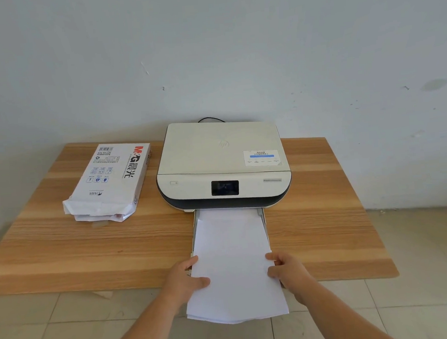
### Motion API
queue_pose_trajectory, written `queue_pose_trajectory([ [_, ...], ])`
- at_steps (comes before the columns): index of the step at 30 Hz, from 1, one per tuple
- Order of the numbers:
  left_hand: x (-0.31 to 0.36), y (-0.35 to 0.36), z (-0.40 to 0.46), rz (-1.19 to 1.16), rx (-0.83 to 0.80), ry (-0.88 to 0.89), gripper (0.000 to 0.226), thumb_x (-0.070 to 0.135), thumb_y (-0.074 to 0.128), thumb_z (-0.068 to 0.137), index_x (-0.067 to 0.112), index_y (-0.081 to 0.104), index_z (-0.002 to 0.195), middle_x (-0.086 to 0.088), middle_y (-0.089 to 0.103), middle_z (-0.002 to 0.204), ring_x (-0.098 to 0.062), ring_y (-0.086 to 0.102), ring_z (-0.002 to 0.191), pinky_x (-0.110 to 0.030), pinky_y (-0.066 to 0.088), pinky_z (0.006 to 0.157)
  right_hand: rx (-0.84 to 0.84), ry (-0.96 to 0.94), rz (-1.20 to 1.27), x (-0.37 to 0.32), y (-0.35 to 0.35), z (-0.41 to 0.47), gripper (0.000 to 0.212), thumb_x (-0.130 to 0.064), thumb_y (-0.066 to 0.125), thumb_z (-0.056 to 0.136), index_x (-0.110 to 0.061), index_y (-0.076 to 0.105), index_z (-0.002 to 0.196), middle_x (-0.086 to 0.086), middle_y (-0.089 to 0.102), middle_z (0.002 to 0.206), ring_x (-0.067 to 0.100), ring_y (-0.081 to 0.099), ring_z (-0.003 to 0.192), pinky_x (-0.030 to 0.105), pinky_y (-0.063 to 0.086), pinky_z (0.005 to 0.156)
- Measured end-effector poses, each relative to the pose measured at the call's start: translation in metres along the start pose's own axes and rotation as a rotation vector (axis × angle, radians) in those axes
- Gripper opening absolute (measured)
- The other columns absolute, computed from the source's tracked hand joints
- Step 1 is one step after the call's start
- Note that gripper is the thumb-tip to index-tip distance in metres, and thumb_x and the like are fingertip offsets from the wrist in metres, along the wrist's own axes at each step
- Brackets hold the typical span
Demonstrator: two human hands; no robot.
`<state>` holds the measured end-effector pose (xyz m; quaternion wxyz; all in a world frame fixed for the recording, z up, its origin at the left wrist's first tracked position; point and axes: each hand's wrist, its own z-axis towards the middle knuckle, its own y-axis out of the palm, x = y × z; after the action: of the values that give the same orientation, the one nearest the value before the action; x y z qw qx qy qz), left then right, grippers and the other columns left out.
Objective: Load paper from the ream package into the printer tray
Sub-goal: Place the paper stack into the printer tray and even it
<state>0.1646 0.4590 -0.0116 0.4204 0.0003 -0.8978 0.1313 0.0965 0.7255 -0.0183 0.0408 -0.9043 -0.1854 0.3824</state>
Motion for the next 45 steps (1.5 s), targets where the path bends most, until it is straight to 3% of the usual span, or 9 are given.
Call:
queue_pose_trajectory([
  [4, -0.001, 0.002, -0.005, -0.033, -0.007, -0.033, 0.076, 0.001, 0.081, 0.070, 0.015, 0.047, 0.137, -0.006, 0.054, 0.128, -0.016, 0.064, 0.087, -0.022, 0.053, 0.064, 0.003, 0.022, 0.004, 0.006, 0.001, 0.002, 0.046, 0.000, 0.060, 0.080, -0.018, 0.060, 0.122, 0.008, 0.056, 0.109, 0.028, 0.062, 0.097, 0.041, 0.053, 0.089],
  [7, -0.002, 0.003, -0.006, -0.044, -0.011, -0.058, 0.076, 0.000, 0.080, 0.072, 0.012, 0.046, 0.138, -0.005, 0.056, 0.121, -0.014, 0.063, 0.086, -0.020, 0.052, 0.063, 0.000, 0.040, 0.023, 0.011, 0.001, 0.006, 0.047, 0.002, 0.060, 0.080, -0.015, 0.059, 0.124, 0.008, 0.057, 0.113, 0.028, 0.062, 0.101, 0.044, 0.053, 0.094],
  [12, -0.003, 0.005, -0.006, -0.024, -0.022, -0.102, 0.074, -0.003, 0.078, 0.073, 0.004, 0.044, 0.138, -0.003, 0.057, 0.109, -0.016, 0.057, 0.096, -0.022, 0.047, 0.077, -0.005, 0.076, 0.059, 0.016, 0.001, 0.008, 0.048, 0.005, 0.058, 0.083, -0.012, 0.056, 0.128, 0.003, 0.057, 0.104, 0.031, 0.063, 0.102, 0.047, 0.051, 0.096],
  [16, -0.004, 0.006, -0.002, -0.006, -0.017, -0.127, 0.076, -0.003, 0.079, 0.071, 0.005, 0.045, 0.138, -0.007, 0.058, 0.119, -0.020, 0.057, 0.101, -0.029, 0.048, 0.089, 0.006, 0.086, 0.062, 0.016, 0.002, 0.011, 0.048, 0.005, 0.057, 0.083, -0.012, 0.056, 0.128, 0.003, 0.057, 0.103, 0.031, 0.063, 0.101, 0.044, 0.052, 0.095],
  [23, 0.003, 0.003, 0.007, 0.019, 0.008, -0.122, 0.072, 0.000, 0.077, 0.073, 0.005, 0.046, 0.137, -0.006, 0.055, 0.119, -0.023, 0.058, 0.105, -0.035, 0.049, 0.095, -0.008, 0.094, 0.078, 0.009, 0.005, 0.020, 0.053, 0.003, 0.059, 0.079, -0.014, 0.056, 0.129, 0.012, 0.057, 0.121, 0.032, 0.064, 0.102, 0.050, 0.051, 0.096],
  [27, 0.012, 0.004, 0.012, 0.047, 0.031, -0.130, 0.064, -0.001, 0.074, 0.077, 0.004, 0.047, 0.135, -0.008, 0.053, 0.122, -0.016, 0.052, 0.101, -0.025, 0.044, 0.083, -0.006, 0.112, 0.098, 0.000, 0.003, 0.027, 0.052, 0.004, 0.058, 0.078, -0.016, 0.057, 0.126, 0.013, 0.063, 0.115, 0.037, 0.065, 0.102, 0.052, 0.050, 0.096],
  [32, 0.019, 0.007, 0.027, 0.099, 0.080, -0.145, 0.063, 0.002, 0.076, 0.076, 0.006, 0.050, 0.133, -0.013, 0.051, 0.135, -0.024, 0.052, 0.116, -0.026, 0.041, 0.089, -0.001, 0.126, 0.102, -0.007, 0.001, 0.037, 0.054, 0.005, 0.059, 0.078, -0.014, 0.056, 0.128, 0.015, 0.065, 0.114, 0.039, 0.064, 0.104, 0.051, 0.051, 0.095],
  [40, 0.035, 0.008, 0.046, 0.142, 0.086, -0.154, 0.062, 0.003, 0.073, 0.077, 0.009, 0.050, 0.134, -0.012, 0.050, 0.136, -0.027, 0.052, 0.118, -0.035, 0.046, 0.097, 0.073, 0.144, 0.118, -0.021, -0.003, 0.044, 0.041, 0.007, 0.056, 0.078, -0.013, 0.060, 0.114, 0.012, 0.063, 0.105, 0.035, 0.063, 0.097, 0.045, 0.055, 0.086],
  [45, 0.041, 0.008, 0.056, 0.183, 0.097, -0.133, 0.060, 0.003, 0.070, 0.078, 0.011, 0.051, 0.134, -0.009, 0.053, 0.132, -0.026, 0.055, 0.115, -0.032, 0.048, 0.092, 0.087, 0.142, 0.086, -0.028, -0.001, 0.053, 0.033, 0.008, 0.055, 0.076, -0.014, 0.064, 0.099, 0.014, 0.065, 0.102, 0.036, 0.064, 0.094, 0.047, 0.055, 0.085],
])
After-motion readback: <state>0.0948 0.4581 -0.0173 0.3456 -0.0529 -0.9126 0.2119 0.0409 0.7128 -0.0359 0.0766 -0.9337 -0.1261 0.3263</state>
